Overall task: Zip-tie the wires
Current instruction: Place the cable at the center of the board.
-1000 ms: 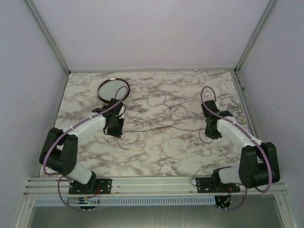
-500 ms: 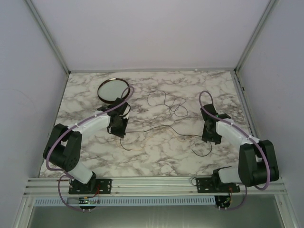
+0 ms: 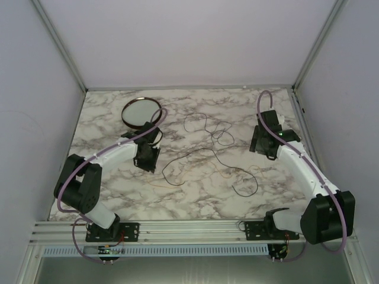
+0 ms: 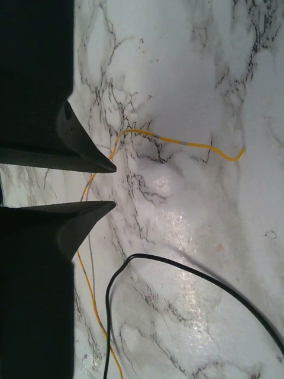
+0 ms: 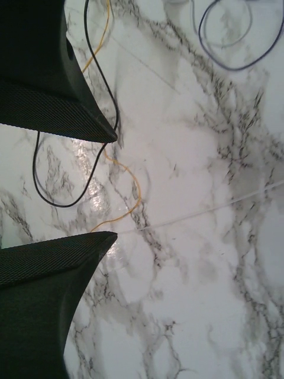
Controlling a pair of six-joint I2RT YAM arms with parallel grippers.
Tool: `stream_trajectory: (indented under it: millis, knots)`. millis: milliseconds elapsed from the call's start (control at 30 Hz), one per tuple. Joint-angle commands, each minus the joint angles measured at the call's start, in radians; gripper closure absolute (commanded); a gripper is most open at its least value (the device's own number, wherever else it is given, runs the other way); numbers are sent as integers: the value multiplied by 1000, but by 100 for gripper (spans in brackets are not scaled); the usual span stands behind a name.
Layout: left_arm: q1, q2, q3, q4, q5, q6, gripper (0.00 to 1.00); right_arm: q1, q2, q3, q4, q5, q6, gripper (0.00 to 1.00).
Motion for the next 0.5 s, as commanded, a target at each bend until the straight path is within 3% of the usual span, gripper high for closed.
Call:
stream_trajectory:
  millis: [0,300,467]
  knots:
    - [-3,-36,63,-52,-46,7,67,-10,-5,73,51,-44,-43,39]
    - [-5,-206,160,-5,0,-7,31,5,79,133,260,-248,-53,38]
    - [-5,-300,166,110,13,-28,21,21,230,207,365,-309,-47,38]
